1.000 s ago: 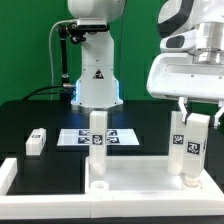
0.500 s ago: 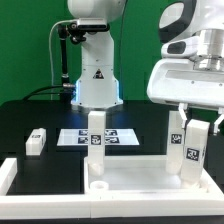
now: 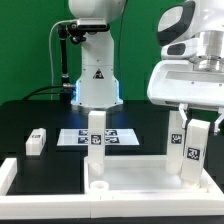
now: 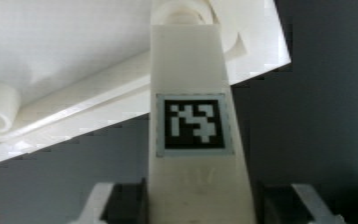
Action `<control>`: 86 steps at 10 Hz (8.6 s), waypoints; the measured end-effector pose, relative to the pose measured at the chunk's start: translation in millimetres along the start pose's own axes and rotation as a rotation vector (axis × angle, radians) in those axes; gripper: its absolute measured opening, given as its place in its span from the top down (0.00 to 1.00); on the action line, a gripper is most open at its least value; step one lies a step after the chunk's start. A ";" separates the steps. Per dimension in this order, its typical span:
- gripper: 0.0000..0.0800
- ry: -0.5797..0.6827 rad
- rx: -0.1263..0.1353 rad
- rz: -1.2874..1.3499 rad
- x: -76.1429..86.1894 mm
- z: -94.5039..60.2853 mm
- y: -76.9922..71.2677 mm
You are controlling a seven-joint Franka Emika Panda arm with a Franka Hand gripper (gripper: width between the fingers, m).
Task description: Assemble desk
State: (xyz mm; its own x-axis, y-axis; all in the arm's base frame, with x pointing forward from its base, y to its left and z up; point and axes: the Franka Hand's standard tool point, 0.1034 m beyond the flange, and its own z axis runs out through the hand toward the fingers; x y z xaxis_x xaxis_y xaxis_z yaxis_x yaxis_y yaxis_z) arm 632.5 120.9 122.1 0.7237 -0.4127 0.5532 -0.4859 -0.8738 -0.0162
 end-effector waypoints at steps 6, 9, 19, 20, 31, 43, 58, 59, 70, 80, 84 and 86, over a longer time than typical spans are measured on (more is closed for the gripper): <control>0.64 -0.009 0.006 -0.011 1.8 1.3 5.4; 0.64 0.016 0.017 -0.020 3.0 1.7 2.0; 0.19 0.015 0.017 -0.033 2.4 1.9 1.7; 0.19 0.015 0.017 -0.034 2.4 1.9 1.7; 0.19 -0.326 -0.029 0.061 67.3 -17.7 30.3; 0.19 -0.404 0.043 0.105 44.5 -4.0 23.0; 0.64 -0.420 -0.091 0.627 28.5 9.1 18.2; 0.64 -0.417 -0.131 0.783 26.1 7.6 17.4; 0.37 -0.381 -0.193 1.155 21.1 5.1 9.9; 0.19 -0.340 0.014 0.417 30.4 6.7 3.7; 0.19 -0.329 0.077 0.085 14.6 8.6 -4.6; 0.19 -0.320 0.083 -0.019 16.1 9.7 -2.3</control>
Offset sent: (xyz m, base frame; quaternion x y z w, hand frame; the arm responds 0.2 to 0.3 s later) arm -0.0079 0.0010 -0.0056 0.0450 -0.0592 0.0036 0.9972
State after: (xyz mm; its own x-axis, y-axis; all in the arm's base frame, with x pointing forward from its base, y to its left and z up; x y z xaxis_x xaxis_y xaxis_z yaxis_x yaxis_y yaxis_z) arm 650.1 113.8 122.9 0.8557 -0.4446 0.2647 -0.4389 -0.8946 -0.0837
